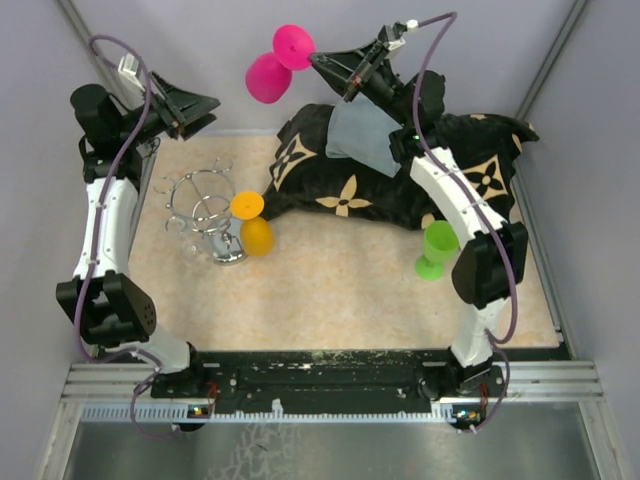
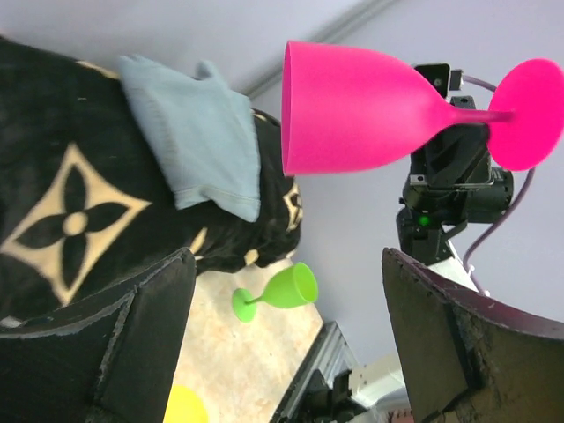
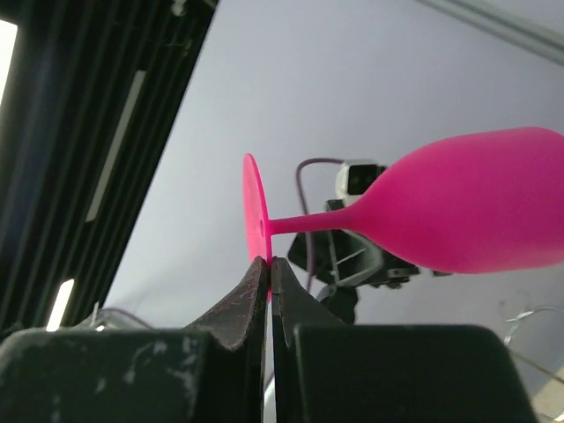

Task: Take the wine glass off the wine glass rack

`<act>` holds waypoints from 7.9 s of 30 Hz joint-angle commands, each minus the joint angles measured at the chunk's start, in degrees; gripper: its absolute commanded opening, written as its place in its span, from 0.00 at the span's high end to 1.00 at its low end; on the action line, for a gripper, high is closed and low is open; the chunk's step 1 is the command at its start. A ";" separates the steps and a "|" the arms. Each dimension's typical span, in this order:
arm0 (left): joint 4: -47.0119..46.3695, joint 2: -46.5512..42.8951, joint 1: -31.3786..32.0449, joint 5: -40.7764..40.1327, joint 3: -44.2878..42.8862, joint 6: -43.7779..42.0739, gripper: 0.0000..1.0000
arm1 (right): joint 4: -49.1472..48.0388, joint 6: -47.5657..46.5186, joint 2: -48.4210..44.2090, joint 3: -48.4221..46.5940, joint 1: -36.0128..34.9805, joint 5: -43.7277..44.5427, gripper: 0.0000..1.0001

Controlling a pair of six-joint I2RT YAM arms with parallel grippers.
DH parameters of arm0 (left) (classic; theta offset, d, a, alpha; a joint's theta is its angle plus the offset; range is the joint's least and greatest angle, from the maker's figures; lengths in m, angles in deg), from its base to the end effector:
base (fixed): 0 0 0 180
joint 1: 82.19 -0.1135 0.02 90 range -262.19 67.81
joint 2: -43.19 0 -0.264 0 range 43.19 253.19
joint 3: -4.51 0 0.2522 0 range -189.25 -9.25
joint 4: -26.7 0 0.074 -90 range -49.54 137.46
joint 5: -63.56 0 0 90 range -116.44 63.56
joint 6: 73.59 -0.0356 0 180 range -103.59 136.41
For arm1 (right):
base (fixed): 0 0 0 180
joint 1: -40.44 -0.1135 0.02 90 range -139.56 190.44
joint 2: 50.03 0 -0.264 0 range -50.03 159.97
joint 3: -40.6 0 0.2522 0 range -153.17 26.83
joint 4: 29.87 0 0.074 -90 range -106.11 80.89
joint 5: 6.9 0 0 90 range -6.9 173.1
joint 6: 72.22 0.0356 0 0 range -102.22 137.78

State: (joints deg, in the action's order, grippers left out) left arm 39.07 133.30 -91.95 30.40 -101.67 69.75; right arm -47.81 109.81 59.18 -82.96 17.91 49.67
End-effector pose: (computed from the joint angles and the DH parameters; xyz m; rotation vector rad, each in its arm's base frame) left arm 0.3560 0.0310 0.4533 -0.0460 1.6976 -1.3214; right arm 0.3979 0.1863 0.4807 0.1472 1.3644 2.0355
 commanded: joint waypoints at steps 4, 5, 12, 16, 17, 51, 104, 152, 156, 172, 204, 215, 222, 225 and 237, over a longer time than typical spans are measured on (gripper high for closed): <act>-23.57 2.11 2.69 2.39 0.75 16.19 0.09 | -14.76 7.30 -10.49 11.13 -1.80 -0.03 1.00; -26.34 2.40 2.80 2.49 1.04 18.16 0.08 | -15.14 7.29 -11.19 12.41 -2.19 0.17 1.00; -35.36 2.45 4.95 3.03 1.45 23.74 0.04 | -18.16 7.69 -11.26 14.66 -6.38 1.68 1.00; -38.39 1.85 6.29 3.51 2.42 25.16 0.03 | -19.09 7.53 -10.73 14.79 -8.32 2.71 1.00; -39.05 1.75 6.39 3.60 2.69 25.60 0.03 | -19.36 7.47 -10.70 14.74 -8.62 2.97 1.00; -42.75 -7.18 6.37 4.87 3.80 32.96 0.26 | -34.47 14.45 -4.23 18.10 -6.66 4.77 1.00; 47.24 -1.88 54.29 -32.32 -5.14 -64.64 1.00 | 79.23 -48.96 -46.46 15.45 1.87 41.46 0.63; 54.96 8.41 62.82 -48.39 -21.78 -66.80 0.18 | 93.13 -50.99 -36.00 11.15 1.87 43.95 0.59; 52.69 5.12 62.72 -52.29 -22.64 -65.54 0.17 | 92.26 -50.94 -33.70 10.68 1.87 42.25 0.52; 49.10 -3.29 29.11 -53.34 -20.29 -57.72 0.17 | 95.59 -51.19 -18.78 7.36 -12.58 42.63 0.48; 50.07 -6.08 14.68 -42.71 -14.70 -54.79 0.17 | 92.15 -52.04 -9.21 16.36 -22.08 37.51 1.00; 50.34 -4.93 14.69 -41.94 -15.46 -54.97 0.18 | 97.87 -52.04 -15.02 14.81 -17.19 42.05 1.00; 51.06 -3.59 14.69 -41.14 -17.03 -55.14 0.18 | 98.36 -53.29 -20.35 20.70 -11.75 43.81 1.00; 51.44 -3.21 14.69 -40.84 -17.47 -55.20 0.18 | 99.35 -53.78 -20.77 21.35 -10.67 44.48 1.00; 52.09 -2.90 14.69 -40.51 -17.81 -55.10 0.18 | 101.10 -55.64 -23.26 26.20 -5.12 46.83 1.00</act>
State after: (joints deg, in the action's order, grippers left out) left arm 90.41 129.93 -77.00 -11.12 -117.45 14.70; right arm 53.58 55.19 39.99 -57.59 10.37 94.50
